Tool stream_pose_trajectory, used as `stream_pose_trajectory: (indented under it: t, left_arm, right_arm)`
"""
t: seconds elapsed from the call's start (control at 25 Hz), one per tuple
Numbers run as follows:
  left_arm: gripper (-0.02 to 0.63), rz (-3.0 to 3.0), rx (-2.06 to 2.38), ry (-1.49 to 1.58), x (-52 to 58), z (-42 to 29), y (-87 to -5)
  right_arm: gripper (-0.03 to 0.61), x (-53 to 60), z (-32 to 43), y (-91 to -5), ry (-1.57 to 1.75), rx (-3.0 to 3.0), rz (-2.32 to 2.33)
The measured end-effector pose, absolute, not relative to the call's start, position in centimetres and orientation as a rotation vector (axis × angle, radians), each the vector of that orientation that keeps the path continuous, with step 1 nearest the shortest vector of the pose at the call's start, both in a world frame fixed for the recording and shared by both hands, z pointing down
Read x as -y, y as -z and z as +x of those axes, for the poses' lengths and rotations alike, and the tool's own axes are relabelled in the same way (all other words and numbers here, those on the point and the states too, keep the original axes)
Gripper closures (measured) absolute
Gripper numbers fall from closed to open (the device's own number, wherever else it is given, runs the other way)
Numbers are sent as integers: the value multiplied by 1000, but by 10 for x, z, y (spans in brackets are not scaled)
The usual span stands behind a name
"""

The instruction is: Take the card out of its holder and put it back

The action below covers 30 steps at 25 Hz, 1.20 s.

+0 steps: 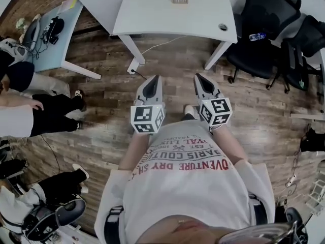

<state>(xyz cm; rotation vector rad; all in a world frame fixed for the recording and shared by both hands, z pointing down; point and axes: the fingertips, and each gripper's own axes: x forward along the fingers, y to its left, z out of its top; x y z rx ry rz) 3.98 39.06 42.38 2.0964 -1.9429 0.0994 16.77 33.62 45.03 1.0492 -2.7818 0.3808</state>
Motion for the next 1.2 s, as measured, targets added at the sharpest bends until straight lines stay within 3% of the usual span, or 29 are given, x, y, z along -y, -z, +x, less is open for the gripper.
stream_pose_trajectory:
  t: [0.52,1.2]
  left_arm:
    - [589,2032,1961,-86,-237,77,-433]
    - [589,2121,1840,-85,-60,19,-437]
  right_arm:
    - [554,-178,210,-461,-419,2755,1015]
    - [554,-22,171,-476,-464,2647,1185]
